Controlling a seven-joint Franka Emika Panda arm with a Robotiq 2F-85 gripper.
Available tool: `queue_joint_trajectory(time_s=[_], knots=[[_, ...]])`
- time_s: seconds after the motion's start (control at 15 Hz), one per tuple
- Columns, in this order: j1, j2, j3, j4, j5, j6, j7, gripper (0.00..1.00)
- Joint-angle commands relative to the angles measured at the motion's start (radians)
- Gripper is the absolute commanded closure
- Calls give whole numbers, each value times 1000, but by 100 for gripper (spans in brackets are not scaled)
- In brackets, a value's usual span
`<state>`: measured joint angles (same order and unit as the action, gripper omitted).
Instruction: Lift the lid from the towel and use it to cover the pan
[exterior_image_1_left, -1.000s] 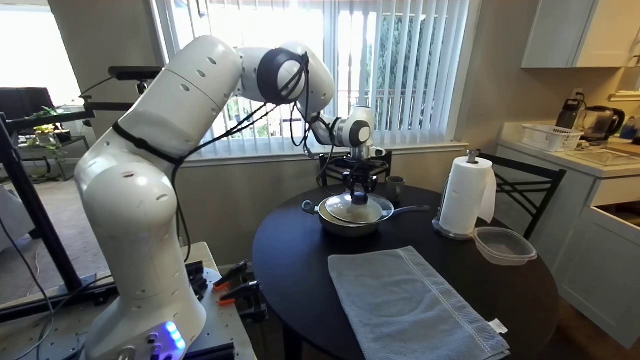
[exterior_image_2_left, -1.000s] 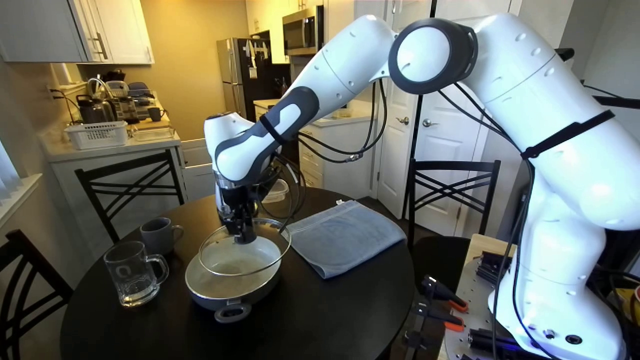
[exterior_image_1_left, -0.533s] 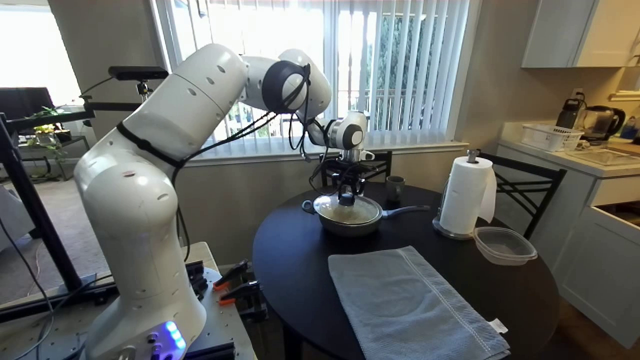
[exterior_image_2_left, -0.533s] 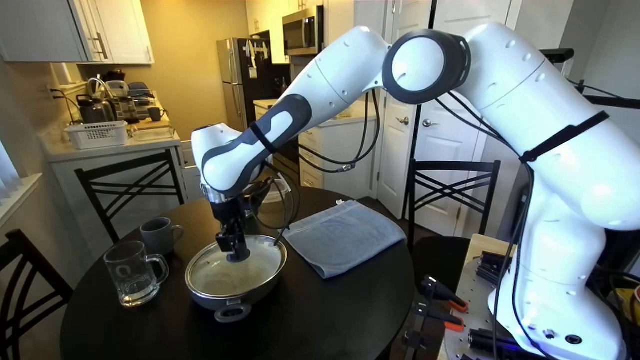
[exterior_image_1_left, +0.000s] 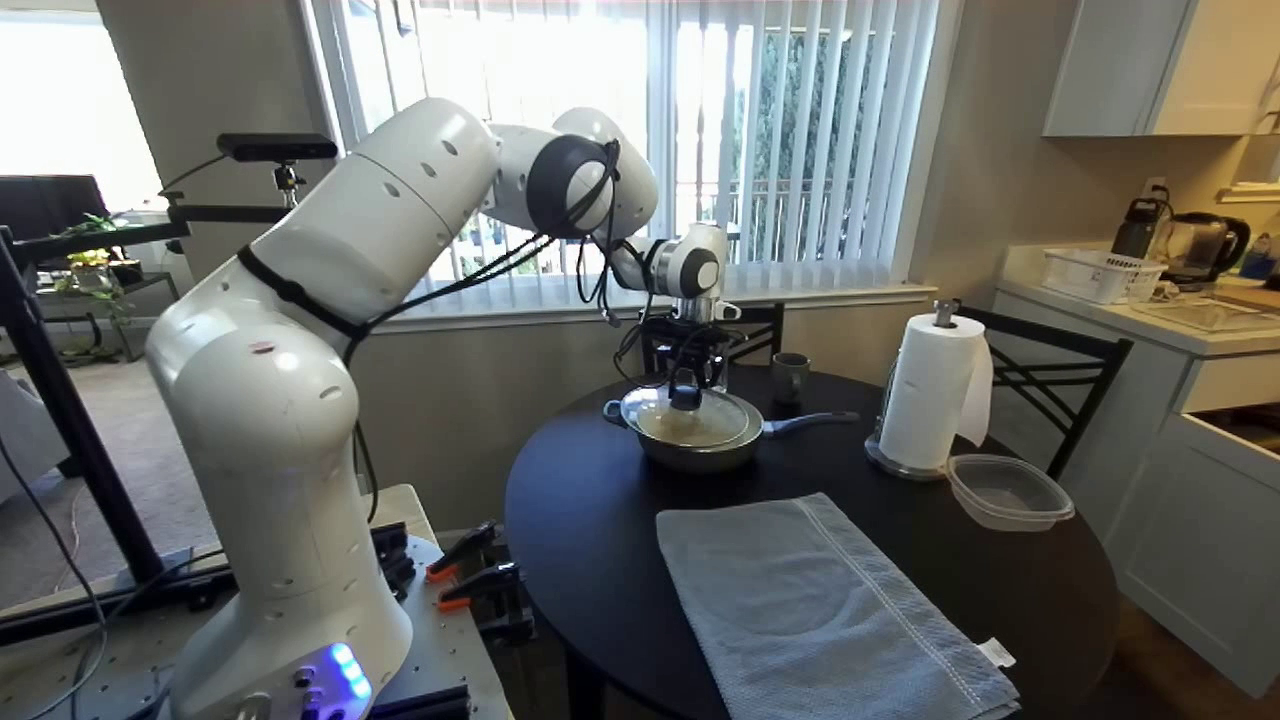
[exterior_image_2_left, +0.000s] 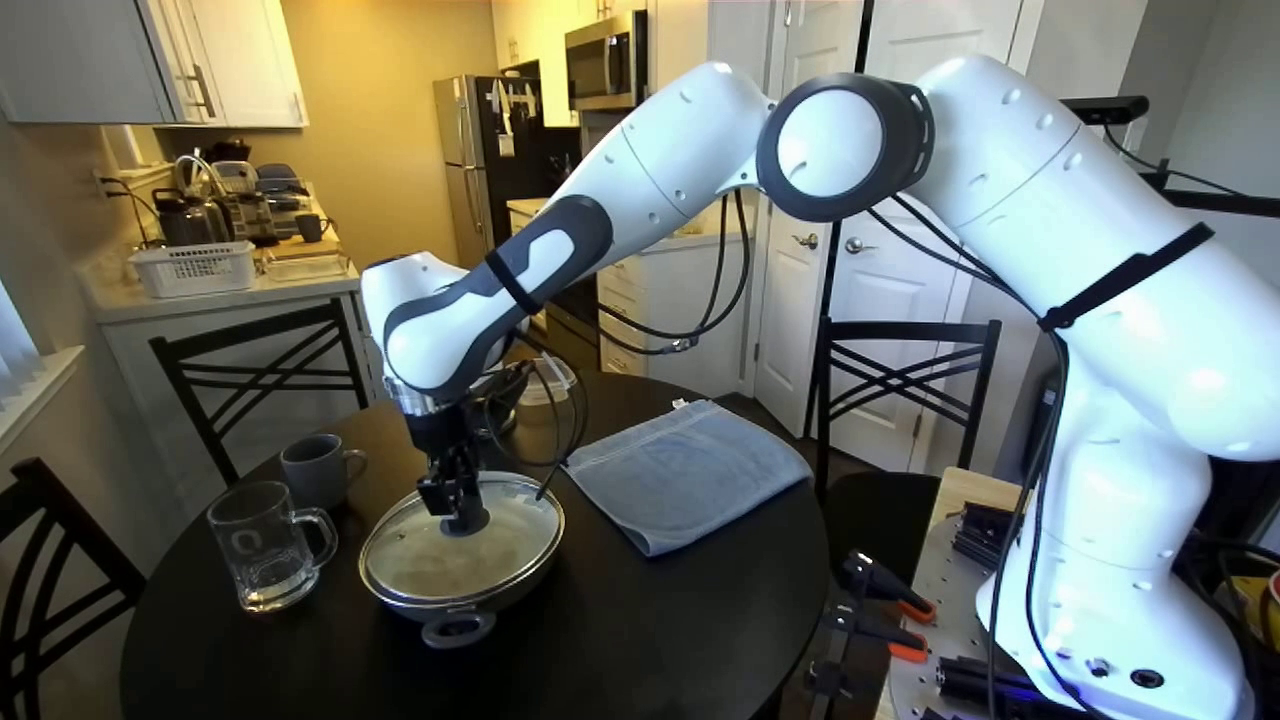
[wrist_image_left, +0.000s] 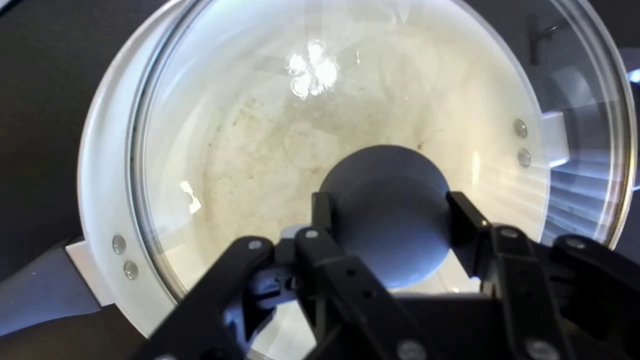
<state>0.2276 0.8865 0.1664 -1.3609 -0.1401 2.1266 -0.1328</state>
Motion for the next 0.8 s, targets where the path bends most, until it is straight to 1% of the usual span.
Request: queue_joint_trajectory(time_s=[0.0, 0.33, 0.73], knots=[[19, -7, -21, 8, -22, 5, -20, 67], [44, -10, -49, -1, -68, 24, -7, 67], [48, -11, -58, 4, -76, 31, -1, 67]])
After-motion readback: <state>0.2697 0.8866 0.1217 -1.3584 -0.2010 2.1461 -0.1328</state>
